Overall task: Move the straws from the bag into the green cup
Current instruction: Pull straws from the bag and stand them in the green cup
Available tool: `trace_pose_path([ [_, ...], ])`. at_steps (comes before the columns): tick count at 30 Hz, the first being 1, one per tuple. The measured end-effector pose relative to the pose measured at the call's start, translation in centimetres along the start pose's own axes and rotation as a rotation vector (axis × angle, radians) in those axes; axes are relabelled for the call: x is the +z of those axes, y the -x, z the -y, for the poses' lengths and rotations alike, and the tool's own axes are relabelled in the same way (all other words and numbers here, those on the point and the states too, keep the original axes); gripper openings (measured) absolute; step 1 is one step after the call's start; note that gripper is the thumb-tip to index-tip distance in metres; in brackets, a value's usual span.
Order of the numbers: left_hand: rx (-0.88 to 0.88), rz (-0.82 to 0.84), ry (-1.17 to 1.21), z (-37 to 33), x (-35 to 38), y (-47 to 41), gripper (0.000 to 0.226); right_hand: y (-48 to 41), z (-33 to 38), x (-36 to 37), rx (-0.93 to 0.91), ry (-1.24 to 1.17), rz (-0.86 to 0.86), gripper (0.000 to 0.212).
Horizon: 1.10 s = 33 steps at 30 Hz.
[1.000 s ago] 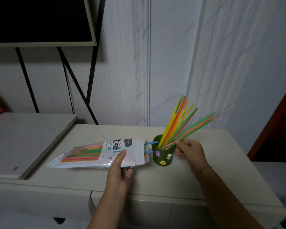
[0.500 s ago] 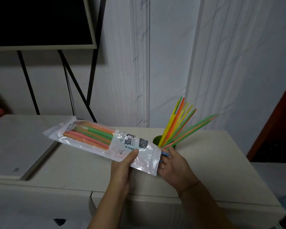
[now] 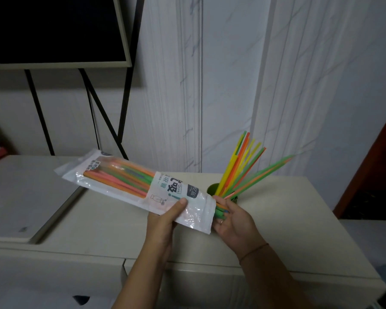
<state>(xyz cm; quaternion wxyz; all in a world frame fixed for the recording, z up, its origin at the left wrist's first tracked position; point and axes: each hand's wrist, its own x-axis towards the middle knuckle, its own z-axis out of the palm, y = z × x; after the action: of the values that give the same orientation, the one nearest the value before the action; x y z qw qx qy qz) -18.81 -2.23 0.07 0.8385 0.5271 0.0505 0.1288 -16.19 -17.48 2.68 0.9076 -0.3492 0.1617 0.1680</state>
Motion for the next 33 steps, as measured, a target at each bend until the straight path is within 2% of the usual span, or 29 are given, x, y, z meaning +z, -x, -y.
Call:
trace_pose_path([
  [3, -0.033, -0.056, 0.112, 0.5, -0.2, -0.1, 0.061, 0.0, -0.1, 0.2, -0.050, 0.094, 0.005, 0.033],
  [6, -0.076, -0.120, 0.228, 0.9, -0.5, -0.1, 0.052, 0.1, -0.1, 0.0, -0.148, 0.379, 0.007, 0.018],
  [9, -0.126, -0.156, 0.300, 1.1, -0.6, -0.1, 0.043, 0.3, 0.1, -0.3, -0.238, 0.594, 0.037, 0.011],
  [16, -0.219, -0.185, 0.526, 1.1, 0.2, -0.2, 0.054, 0.6, 0.1, -0.3, -0.445, 0.698, 0.105, 0.019],
  [22, -0.220, -0.275, 0.690, 0.9, 0.0, -0.5, 0.040, 0.5, 0.9, -0.7, -0.447, 0.597, 0.064, 0.011],
  [29, -0.226, -0.336, 0.718, 0.9, -0.7, -0.8, 0.049, 0.4, 2.5, -1.9, -0.399, 0.339, 0.063, 0.009],
  [33, -0.240, -0.325, 0.708, 1.2, 0.1, -0.6, 0.048, 0.4, 1.2, -1.1, -0.345, 0.276, 0.155, 0.008],
])
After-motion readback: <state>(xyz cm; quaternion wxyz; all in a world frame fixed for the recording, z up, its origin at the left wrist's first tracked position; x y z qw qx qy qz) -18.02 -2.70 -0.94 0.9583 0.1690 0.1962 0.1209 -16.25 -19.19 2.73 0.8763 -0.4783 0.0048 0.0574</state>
